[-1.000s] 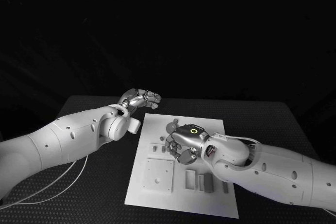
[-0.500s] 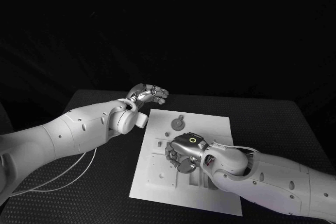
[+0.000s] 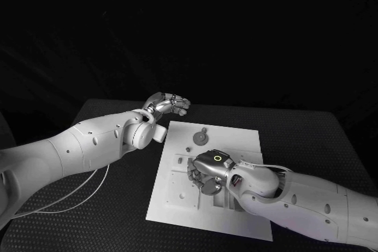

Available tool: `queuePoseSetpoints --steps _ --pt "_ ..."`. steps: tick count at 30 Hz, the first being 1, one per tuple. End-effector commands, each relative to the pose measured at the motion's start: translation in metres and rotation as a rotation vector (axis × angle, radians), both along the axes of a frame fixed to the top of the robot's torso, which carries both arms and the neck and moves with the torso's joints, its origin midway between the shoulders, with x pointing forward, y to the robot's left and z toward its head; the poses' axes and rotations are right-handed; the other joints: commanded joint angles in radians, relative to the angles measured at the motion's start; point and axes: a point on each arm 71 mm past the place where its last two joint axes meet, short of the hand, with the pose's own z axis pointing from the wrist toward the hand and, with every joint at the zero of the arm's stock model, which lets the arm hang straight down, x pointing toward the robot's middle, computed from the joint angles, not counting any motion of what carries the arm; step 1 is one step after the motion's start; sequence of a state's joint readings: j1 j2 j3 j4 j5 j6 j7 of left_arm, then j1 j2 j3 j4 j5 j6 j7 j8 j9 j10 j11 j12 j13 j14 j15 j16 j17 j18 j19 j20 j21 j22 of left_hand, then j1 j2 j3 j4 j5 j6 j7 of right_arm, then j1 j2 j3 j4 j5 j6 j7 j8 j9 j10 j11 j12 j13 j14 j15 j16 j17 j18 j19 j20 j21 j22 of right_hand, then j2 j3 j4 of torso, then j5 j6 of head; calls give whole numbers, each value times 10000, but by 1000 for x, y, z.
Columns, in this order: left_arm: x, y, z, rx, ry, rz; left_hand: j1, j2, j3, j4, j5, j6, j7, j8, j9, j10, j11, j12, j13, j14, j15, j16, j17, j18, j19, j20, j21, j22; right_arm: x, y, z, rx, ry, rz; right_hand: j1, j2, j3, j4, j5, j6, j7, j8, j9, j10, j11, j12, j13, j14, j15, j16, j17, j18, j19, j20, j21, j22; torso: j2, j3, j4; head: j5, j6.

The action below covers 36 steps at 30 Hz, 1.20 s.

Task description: Assemble the parts on the task board

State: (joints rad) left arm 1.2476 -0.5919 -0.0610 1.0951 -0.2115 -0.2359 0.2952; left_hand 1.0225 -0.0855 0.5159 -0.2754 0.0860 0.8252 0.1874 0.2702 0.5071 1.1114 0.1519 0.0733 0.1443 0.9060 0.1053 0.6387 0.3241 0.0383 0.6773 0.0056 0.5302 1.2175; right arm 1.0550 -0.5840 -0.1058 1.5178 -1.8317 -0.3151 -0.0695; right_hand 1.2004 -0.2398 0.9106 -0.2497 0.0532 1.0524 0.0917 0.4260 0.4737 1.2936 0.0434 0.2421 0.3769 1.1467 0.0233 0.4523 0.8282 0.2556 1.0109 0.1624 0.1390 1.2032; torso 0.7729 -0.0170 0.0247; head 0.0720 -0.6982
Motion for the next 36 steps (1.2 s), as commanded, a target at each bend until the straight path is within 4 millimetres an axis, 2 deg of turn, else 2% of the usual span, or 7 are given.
queuePoseSetpoints --steps 1,10,20,36 --pt "0 0 2 -110 -89 -40 48 66 -59 10 -24 -52 -6 62 -9 22 -7 58 -17 60 19 -70 15 77 74 16 -64 16 -2 1 -2 -140 -33 195 -29 96 -43 -44 -29 35 -10 -20 15 -4 -4 -40 14 71 7 -69 14 62 73 -23 33 15 -1 -2 5 0 -28" --pt "0 0 2 -113 -79 -57 45 65 -63 11 -25 -55 -6 65 -12 20 -6 58 -25 59 21 -82 24 78 76 17 -71 17 -4 3 -8 -151 67 205 -38 107 -50 -56 -29 32 -9 -23 26 -7 -3 -46 27 77 7 -82 27 62 74 -23 31 17 1 -5 23 43 -66" --pt "0 0 1 -107 -59 -60 39 66 -68 15 -27 -60 -4 68 -16 17 -4 57 -35 58 22 -96 35 77 78 18 -80 19 -5 4 -11 -184 125 234 -46 117 -56 -68 -28 29 -8 -27 37 -7 -4 -50 41 80 8 -95 39 62 75 -23 30 18 -10 -11 0 70 -118" --pt "0 0 1 -106 -23 -92 32 72 -74 21 -30 -70 -1 71 -23 13 -1 55 -50 53 26 -121 53 78 80 21 -94 22 -2 2 -15 -585 57 144 -56 131 -63 -89 -28 28 -7 -31 54 -8 -4 -57 61 88 7 -114 58 62 75 -22 26 19 -6 -10 -2 42 -153"
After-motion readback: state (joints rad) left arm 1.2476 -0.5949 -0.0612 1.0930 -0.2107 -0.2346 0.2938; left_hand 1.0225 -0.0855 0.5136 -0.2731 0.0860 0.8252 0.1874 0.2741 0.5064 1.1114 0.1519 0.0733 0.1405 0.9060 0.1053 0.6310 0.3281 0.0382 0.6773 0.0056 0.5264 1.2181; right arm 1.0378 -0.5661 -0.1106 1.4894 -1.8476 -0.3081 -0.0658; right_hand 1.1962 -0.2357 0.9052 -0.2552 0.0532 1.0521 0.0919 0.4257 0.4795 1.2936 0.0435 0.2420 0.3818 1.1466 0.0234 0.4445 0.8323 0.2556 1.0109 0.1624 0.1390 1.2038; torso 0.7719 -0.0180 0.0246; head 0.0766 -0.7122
